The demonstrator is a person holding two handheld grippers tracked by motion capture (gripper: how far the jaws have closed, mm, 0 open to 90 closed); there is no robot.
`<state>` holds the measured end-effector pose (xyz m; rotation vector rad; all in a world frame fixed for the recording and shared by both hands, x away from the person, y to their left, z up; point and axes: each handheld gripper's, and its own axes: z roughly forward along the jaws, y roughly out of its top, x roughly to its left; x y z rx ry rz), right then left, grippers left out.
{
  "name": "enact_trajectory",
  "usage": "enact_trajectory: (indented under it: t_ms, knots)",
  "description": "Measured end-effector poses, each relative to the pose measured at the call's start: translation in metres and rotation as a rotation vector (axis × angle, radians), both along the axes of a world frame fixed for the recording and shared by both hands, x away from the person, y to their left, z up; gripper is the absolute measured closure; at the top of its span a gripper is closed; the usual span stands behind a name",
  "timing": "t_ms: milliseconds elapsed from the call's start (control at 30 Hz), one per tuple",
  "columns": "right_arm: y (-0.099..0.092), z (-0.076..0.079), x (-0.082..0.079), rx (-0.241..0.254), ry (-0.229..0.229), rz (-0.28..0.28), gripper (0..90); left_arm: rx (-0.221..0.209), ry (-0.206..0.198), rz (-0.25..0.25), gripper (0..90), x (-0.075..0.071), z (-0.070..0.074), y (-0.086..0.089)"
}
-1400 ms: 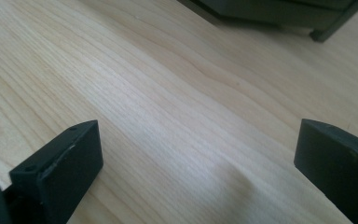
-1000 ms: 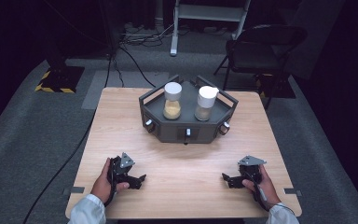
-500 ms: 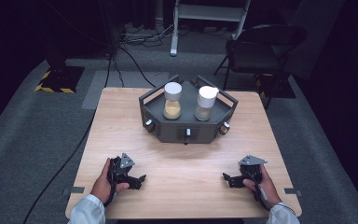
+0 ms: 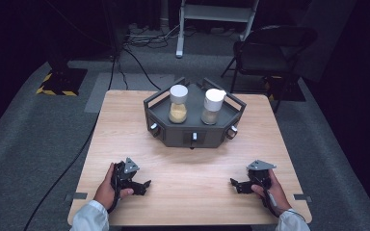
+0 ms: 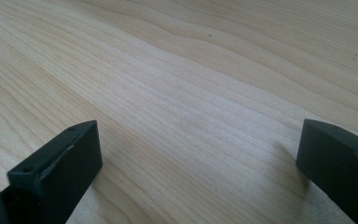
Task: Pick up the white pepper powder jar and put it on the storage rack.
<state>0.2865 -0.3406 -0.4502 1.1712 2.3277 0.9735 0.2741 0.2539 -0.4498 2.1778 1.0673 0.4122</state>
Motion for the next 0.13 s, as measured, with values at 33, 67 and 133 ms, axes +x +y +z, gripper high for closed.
enact_trajectory:
  t_ms: [33,67,133]
  knots:
    - [0.0000,0.0000,0.0000,0.000,0.000,0.000,0.0,0.000,0.000,0.000,0.0,0.0000,0.0000,0.0000]
    - [0.0000,0.0000,0.0000,0.000,0.000,0.000,0.0,0.000,0.000,0.000,0.0,0.0000,0.0000,0.0000]
    - [0.0000,0.0000,0.0000,0.000,0.000,0.000,0.0,0.000,0.000,0.000,0.0,0.0001,0.0000,0.0000]
